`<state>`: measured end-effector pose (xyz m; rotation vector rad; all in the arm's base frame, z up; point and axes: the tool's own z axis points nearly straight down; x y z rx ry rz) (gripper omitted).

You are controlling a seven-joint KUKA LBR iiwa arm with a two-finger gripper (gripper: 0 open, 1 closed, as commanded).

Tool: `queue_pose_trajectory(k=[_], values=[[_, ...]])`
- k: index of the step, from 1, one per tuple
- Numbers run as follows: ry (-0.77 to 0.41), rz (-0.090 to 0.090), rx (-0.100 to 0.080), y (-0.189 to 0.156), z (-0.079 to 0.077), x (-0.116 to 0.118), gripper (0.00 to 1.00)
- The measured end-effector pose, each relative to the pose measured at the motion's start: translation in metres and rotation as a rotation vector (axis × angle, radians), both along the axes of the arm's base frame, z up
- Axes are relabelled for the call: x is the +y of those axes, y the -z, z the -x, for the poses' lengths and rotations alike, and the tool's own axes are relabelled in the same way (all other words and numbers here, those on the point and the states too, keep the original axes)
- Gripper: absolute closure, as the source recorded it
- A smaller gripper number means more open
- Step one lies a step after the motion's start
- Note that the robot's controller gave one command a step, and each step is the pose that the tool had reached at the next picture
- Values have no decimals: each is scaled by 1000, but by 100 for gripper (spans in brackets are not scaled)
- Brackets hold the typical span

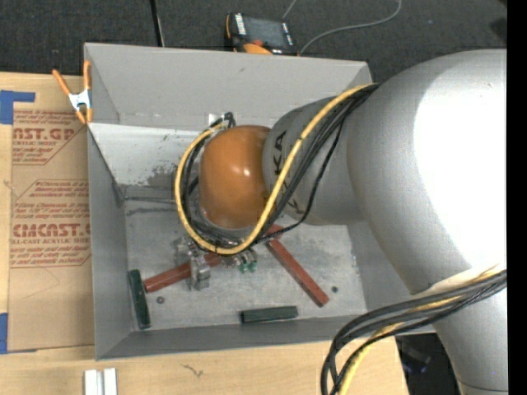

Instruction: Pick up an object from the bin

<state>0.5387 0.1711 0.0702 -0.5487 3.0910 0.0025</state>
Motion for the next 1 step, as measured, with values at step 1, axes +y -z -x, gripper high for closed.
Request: queue_pose_trajectory(k=[1], values=[[18,-2,-9,-180,-16,27,100]])
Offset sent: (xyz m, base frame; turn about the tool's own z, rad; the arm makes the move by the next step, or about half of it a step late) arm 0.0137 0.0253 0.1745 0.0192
